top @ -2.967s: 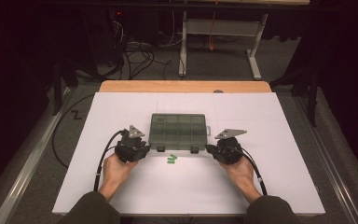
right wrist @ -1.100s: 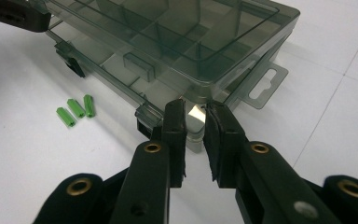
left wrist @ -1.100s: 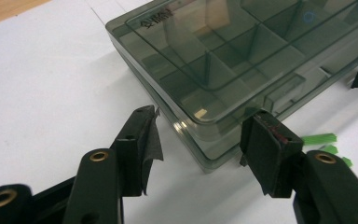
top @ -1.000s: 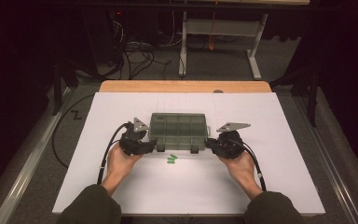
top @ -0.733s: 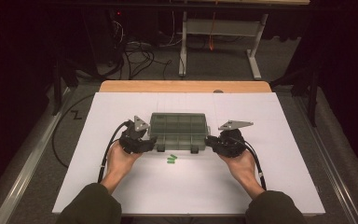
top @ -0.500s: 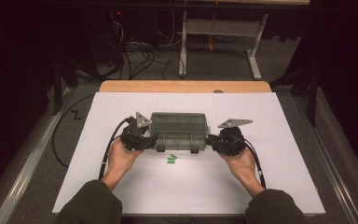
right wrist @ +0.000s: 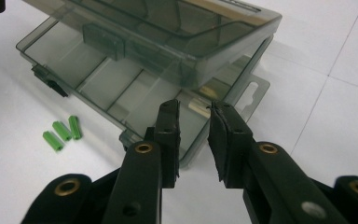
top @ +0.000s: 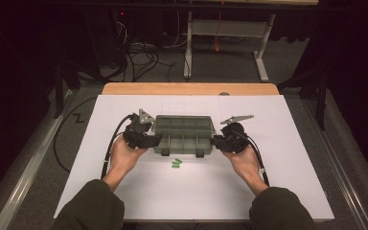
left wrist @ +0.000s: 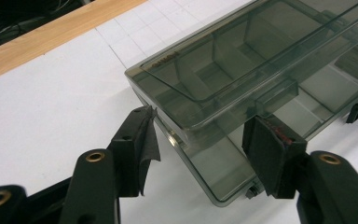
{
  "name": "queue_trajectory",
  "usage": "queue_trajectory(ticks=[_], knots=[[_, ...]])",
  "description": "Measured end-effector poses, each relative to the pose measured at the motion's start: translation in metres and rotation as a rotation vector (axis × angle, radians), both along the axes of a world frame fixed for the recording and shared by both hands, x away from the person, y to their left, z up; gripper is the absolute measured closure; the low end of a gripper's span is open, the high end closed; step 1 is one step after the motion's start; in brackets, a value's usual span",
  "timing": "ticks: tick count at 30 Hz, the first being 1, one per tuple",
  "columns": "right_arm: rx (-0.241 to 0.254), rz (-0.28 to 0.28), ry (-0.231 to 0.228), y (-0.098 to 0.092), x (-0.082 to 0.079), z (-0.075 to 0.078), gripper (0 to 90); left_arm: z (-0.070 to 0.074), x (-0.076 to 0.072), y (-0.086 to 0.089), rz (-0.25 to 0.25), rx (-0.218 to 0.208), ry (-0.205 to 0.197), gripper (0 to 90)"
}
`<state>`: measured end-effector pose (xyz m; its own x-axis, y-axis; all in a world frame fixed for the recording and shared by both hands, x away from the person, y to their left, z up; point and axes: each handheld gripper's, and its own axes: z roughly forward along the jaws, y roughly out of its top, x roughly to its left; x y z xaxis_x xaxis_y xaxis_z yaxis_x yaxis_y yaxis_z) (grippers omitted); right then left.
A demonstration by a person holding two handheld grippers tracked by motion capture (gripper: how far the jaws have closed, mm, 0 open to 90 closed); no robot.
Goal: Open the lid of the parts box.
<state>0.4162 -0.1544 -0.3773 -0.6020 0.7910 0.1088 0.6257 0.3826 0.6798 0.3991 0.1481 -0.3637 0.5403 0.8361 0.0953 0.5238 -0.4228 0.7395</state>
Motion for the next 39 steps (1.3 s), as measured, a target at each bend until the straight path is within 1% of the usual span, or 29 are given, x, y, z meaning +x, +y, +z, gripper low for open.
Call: queue_trajectory(ticks=[1, 5, 7, 10, 14, 17, 27, 28, 30, 33, 35, 39], knots=[[-0.014, -0.003, 0.015, 0.003, 0.004, 0.002, 74.5, 0.001, 0.001, 0.0, -0.001, -0.001, 0.003, 43.6], [-0.02, -0.017, 0.029, 0.007, 0.008, 0.003, 74.0, 0.002, 0.002, 0.0, 0.002, -0.006, 0.009, 43.7], [-0.027, -0.018, 0.03, 0.01, 0.011, 0.001, 73.7, 0.003, 0.002, 0.0, 0.0, 0.0, 0.008, 44.5], [-0.056, -0.023, 0.031, 0.013, 0.015, -0.002, 73.6, 0.004, 0.003, 0.0, 0.0, -0.001, 0.01, 44.7], [-0.066, -0.049, 0.037, 0.012, 0.021, -0.005, 73.0, 0.006, 0.003, 0.0, -0.001, 0.004, 0.01, 44.9], [-0.054, -0.054, 0.043, 0.011, 0.024, -0.006, 72.7, 0.007, 0.003, -0.001, 0.0, 0.005, 0.007, 44.9], [-0.093, -0.062, 0.061, 0.018, 0.033, -0.012, 71.5, 0.01, 0.004, -0.001, 0.003, 0.01, 0.007, 45.0], [-0.103, -0.063, 0.063, 0.019, 0.033, -0.012, 71.3, 0.01, 0.004, -0.001, 0.003, 0.012, 0.007, 45.0], [-0.122, -0.065, 0.058, 0.02, 0.033, -0.013, 71.0, 0.01, 0.004, -0.002, 0.003, 0.011, 0.004, 45.0], [-0.126, -0.064, 0.053, 0.021, 0.033, -0.014, 70.8, 0.011, 0.005, -0.001, 0.005, 0.007, 0.006, 45.0], [-0.135, -0.063, 0.052, 0.022, 0.033, -0.014, 70.8, 0.012, 0.005, -0.002, 0.004, 0.012, 0.005, 45.0], [-0.167, -0.062, 0.027, 0.025, 0.032, -0.015, 70.9, 0.013, 0.005, -0.004, 0.007, 0.022, -0.005, 45.1]])
